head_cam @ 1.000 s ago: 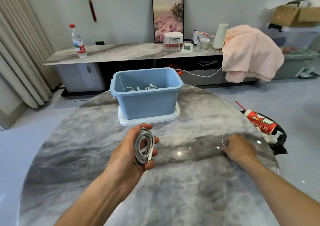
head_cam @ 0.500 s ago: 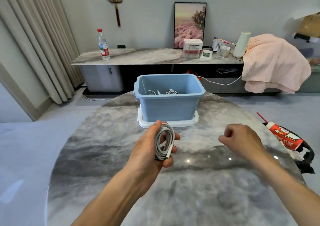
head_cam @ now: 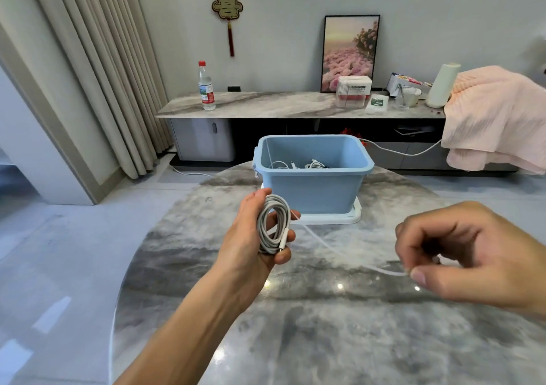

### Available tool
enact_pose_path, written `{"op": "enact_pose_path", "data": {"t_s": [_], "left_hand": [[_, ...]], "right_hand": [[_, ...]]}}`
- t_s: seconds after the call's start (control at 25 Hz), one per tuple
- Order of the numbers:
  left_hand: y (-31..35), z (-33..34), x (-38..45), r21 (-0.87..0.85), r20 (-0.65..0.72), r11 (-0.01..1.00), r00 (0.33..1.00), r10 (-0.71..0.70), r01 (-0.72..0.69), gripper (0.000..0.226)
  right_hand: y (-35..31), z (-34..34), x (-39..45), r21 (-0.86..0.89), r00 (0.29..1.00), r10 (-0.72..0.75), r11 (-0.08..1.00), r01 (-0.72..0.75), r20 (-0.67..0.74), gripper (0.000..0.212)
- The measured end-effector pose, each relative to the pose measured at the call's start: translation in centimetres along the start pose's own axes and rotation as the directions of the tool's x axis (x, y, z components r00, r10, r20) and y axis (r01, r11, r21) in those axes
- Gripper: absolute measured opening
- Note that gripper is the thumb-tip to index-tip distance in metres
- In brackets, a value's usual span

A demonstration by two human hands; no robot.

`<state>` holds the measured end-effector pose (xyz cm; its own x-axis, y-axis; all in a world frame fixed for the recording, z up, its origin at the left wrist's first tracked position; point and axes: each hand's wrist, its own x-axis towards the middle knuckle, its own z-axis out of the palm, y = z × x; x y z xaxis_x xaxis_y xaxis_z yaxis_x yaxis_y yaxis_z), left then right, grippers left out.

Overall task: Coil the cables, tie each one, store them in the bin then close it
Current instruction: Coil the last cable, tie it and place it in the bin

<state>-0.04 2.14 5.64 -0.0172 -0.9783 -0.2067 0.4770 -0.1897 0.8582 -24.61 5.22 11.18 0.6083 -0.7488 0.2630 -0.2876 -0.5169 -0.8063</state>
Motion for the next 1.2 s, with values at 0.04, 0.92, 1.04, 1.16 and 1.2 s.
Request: {"op": "enact_pose_path", "data": {"t_s": [0.04, 0.92, 1.04, 1.16, 1.2], "left_hand": [[-0.1, 0.1, 0.0, 0.005, 0.007, 1.000, 1.000, 0.001, -0.001, 0.028], [-1.0, 0.6, -0.3, 0.098, 0.111, 0.994, 0.993, 0.026, -0.037, 0.033], [-1.5, 0.9, -0.7, 0.151, 0.170, 0.987, 0.985, 0.028, -0.054, 0.042], [-2.1, 0.8, -0.8, 0.172, 0.215, 0.984, 0.977, 0.013, -0.051, 0.051], [-2.2, 0.9, -0.8, 0.176, 0.229, 0.983, 0.973, 0.009, -0.050, 0.052]], "right_hand": [[0.0, 0.2, 0.1, -0.009, 1.000, 0.009, 1.000, -0.009, 0.009, 0.005], [-1.3, 3.5, 1.0, -0.262, 0.989, 0.061, 0.960, -0.095, -0.135, 0.008], [-0.5, 5.0, 1.5, -0.375, 0.958, 0.021, 0.918, -0.131, -0.285, 0.012], [-0.1, 6.9, 1.9, -0.559, 0.912, -0.131, 0.821, -0.120, -0.388, 0.009], [0.0, 7.6, 2.0, -0.608, 0.902, -0.181, 0.787, -0.106, -0.392, 0.009]]}}
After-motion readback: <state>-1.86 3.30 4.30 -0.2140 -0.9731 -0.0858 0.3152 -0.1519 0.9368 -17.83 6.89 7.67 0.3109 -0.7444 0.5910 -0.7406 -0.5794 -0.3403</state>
